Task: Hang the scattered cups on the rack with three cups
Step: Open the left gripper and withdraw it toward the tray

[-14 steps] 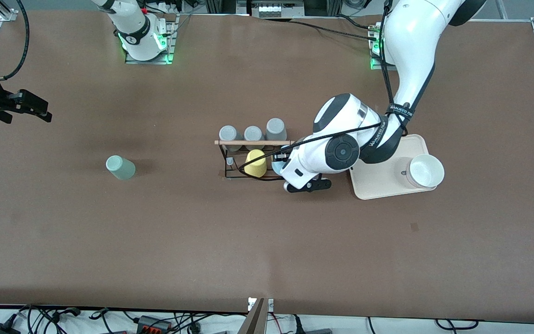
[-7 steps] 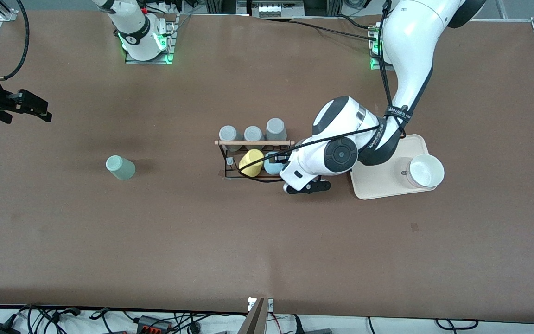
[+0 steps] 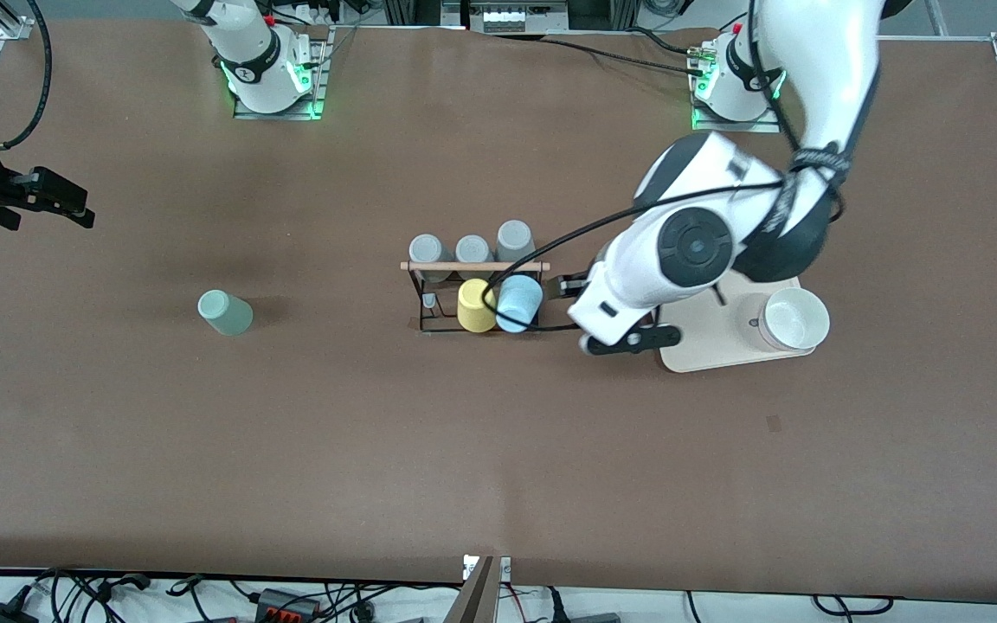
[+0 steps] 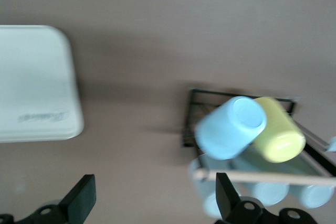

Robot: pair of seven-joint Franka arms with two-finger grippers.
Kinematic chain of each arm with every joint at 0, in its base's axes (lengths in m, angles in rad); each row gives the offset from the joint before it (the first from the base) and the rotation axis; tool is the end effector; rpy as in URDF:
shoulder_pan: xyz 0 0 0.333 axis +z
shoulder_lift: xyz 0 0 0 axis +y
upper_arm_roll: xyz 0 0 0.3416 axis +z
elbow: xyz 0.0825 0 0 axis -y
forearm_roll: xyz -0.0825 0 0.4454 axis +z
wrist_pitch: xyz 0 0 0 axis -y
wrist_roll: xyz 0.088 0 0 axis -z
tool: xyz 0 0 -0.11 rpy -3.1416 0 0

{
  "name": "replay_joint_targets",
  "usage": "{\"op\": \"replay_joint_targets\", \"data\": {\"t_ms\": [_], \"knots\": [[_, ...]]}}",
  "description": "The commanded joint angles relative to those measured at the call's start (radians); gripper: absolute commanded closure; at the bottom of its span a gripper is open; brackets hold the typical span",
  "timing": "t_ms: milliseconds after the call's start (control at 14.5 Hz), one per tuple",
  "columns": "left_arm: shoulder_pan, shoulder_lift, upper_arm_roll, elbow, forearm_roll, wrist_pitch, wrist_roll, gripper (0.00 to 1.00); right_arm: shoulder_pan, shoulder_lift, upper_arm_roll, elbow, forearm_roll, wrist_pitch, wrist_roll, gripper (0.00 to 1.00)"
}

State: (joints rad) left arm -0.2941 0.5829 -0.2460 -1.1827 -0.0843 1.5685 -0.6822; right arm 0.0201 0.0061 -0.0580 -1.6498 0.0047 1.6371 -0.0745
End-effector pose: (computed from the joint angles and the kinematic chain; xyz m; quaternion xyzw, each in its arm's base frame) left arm 0.6815 -0.3650 0.4537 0.9860 0.0873 -0.1365 0.0393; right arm 0.6209 -0.0230 0.6068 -0.9998 -0.0181 0.0093 0.0027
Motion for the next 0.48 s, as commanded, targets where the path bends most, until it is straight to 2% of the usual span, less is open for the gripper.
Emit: {"op": "replay_joint_targets", "data": {"t_ms": [0, 276, 415], "knots": [[0.090, -0.061, -0.006, -0.017, 0.032, -0.054, 0.039, 0.00, -0.002, -0.015, -0.003, 0.001, 0.015, 0.000, 0.009, 0.00], [0.214, -0.121, 0.002, -0.027, 0.047, -0.056, 0.249, 0.00, -0.002, -0.015, -0.005, -0.001, 0.012, -0.002, 0.009, 0.00], [0.231, -0.190, 0.001, -0.067, 0.145, -0.061, 0.270, 0.00, -0.002, -0.012, -0.003, -0.002, 0.011, -0.002, 0.009, 0.00]]}}
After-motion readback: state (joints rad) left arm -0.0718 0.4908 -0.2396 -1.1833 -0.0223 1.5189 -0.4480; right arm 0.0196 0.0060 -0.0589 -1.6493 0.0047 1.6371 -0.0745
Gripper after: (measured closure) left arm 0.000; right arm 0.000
